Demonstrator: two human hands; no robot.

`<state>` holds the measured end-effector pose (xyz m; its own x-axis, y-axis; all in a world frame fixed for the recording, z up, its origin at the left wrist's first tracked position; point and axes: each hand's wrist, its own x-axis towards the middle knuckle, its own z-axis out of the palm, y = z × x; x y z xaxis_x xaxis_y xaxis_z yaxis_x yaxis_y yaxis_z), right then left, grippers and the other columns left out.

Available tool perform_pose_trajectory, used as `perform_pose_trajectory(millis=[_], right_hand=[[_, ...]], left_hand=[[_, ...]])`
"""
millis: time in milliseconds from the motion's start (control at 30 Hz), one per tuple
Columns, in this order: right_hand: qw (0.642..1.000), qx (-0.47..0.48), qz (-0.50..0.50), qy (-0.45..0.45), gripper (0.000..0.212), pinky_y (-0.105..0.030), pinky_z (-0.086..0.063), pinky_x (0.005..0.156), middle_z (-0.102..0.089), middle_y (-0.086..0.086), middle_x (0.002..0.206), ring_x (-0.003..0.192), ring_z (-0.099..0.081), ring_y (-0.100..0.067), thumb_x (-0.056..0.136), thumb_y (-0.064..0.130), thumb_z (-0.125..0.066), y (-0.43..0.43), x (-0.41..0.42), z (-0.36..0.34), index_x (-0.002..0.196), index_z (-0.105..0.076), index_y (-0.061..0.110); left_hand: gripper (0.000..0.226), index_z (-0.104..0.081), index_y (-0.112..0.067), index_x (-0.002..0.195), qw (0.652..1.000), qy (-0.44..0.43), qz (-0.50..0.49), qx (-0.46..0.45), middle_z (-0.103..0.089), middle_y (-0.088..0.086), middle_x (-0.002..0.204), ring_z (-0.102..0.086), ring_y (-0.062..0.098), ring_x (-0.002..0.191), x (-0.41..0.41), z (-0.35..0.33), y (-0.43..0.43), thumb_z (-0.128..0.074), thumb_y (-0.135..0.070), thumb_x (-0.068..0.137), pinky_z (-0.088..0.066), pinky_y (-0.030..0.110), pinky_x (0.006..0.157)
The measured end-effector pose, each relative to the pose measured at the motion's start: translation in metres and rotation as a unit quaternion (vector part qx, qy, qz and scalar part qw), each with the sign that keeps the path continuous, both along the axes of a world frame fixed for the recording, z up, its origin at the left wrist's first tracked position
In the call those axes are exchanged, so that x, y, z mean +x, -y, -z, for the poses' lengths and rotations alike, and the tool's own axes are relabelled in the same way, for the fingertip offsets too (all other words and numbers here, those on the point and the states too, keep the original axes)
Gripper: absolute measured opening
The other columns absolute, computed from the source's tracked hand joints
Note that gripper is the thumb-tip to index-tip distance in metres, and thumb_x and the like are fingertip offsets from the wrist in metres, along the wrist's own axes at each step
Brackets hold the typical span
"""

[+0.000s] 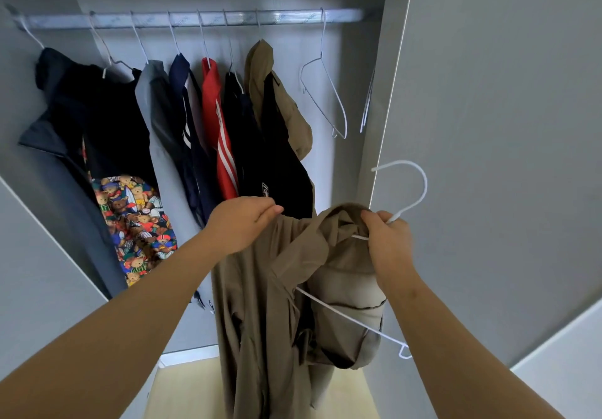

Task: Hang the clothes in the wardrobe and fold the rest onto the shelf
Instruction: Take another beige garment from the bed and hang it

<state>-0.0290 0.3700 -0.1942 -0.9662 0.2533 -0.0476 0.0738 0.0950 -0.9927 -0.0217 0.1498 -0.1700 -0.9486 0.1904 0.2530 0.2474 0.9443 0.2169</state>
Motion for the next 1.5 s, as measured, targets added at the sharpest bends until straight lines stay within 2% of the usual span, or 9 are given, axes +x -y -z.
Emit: perform_pose_trajectory(millis=[367,533,700,833,967,1167,1267,1367,1500], right_hand=[[0.995,0.096,-0.03,0.001,0.044,-0.039,-0.044,0.076,-0.05,0.001,0.067,0.07,-0.049,-0.021,0.093,0.05,-0.037,0.017,0.004,-0.006,0.058,-0.042,0.025],[0.983,0.133,-0.107,-0.067,0.042,-0.025,-0.043,0.065,-0.057,0.009,0.068,0.071,-0.055,-0.008,0.09,0.058,-0.036,0.03,0.01,-0.009,0.07,-0.05,0.024],[0.977,0.08,-0.098,-0.169,0.012,-0.002,-0.039,0.059,-0.06,0.021,0.063,0.066,-0.054,0.012,0.09,0.042,-0.051,0.026,0.004,-0.014,0.096,-0.048,0.032],[0.971,0.073,0.01,-0.226,0.019,-0.008,-0.038,0.082,-0.057,0.008,0.098,0.097,-0.052,-0.009,0.089,0.023,-0.058,0.027,0.006,-0.006,0.107,-0.052,0.025],[0.952,0.079,0.103,-0.278,0.011,-0.028,-0.042,0.081,-0.05,0.009,0.088,0.088,-0.05,-0.011,0.082,0.016,-0.055,0.021,0.011,0.003,0.092,-0.055,0.021],[0.99,0.092,0.018,-0.108,0.026,-0.029,-0.041,0.072,-0.047,0.01,0.078,0.078,-0.051,-0.016,0.074,0.013,-0.064,0.022,0.013,0.031,0.079,-0.045,0.029],[0.983,0.175,-0.053,0.01,0.041,-0.04,-0.044,0.086,-0.052,0.003,0.095,0.099,-0.055,-0.027,0.07,0.026,-0.065,0.029,0.012,0.048,0.107,-0.052,0.017],[0.951,0.265,-0.114,0.112,0.075,-0.048,-0.034,0.104,-0.046,-0.001,0.132,0.123,-0.043,-0.028,0.072,0.038,-0.066,0.039,0.006,0.059,0.138,-0.032,0.026],[0.919,0.326,-0.158,0.155,0.082,-0.049,-0.028,0.107,-0.033,-0.002,0.145,0.131,-0.034,-0.03,0.076,0.045,-0.062,0.048,-0.003,0.067,0.144,-0.019,0.025]], left_hand=[[0.03,-0.059,-0.01,0.093,0.998,0.054,-0.011,0.034,-0.064,0.007,0.091,-0.059,0.026,0.088,0.013,0.002,-0.052,-0.036,-0.03,0.098,-0.045,0.038,0.075],[0.024,-0.055,-0.014,0.107,0.994,0.083,-0.014,0.07,-0.065,0.008,0.099,-0.06,0.029,0.092,0.016,0.001,-0.08,-0.038,-0.026,0.096,-0.048,0.038,0.078],[0.006,-0.047,-0.028,0.092,0.981,0.06,-0.035,0.182,-0.053,-0.01,0.066,-0.053,0.014,0.068,0.004,-0.013,-0.066,-0.046,-0.033,0.089,-0.034,0.029,0.058],[0.009,-0.047,-0.042,0.089,0.953,0.054,-0.054,0.294,-0.053,-0.012,0.059,-0.053,0.01,0.062,-0.004,-0.022,-0.052,-0.05,-0.033,0.088,-0.042,0.033,0.062],[0.015,-0.051,-0.043,0.089,0.925,0.034,-0.055,0.374,-0.057,-0.001,0.069,-0.058,0.026,0.077,-0.005,-0.038,-0.038,-0.052,-0.028,0.089,-0.047,0.049,0.081],[0.021,-0.06,-0.032,0.084,0.885,-0.001,-0.025,0.465,-0.056,0.0,0.075,-0.054,0.011,0.076,-0.001,-0.063,-0.026,-0.055,-0.013,0.089,-0.045,0.021,0.072],[0.021,-0.063,-0.027,0.083,0.877,-0.012,-0.015,0.481,-0.056,0.012,0.082,-0.052,0.018,0.078,0.004,-0.075,-0.027,-0.057,-0.008,0.088,-0.047,0.027,0.077],[0.024,-0.063,-0.026,0.08,0.873,-0.027,-0.004,0.488,-0.059,0.013,0.085,-0.055,0.019,0.08,0.01,-0.084,-0.025,-0.056,-0.005,0.088,-0.049,0.029,0.079],[0.025,-0.063,-0.025,0.078,0.86,-0.064,0.002,0.507,-0.061,0.002,0.075,-0.057,0.012,0.071,0.016,-0.098,-0.013,-0.055,-0.004,0.088,-0.05,0.019,0.067]])
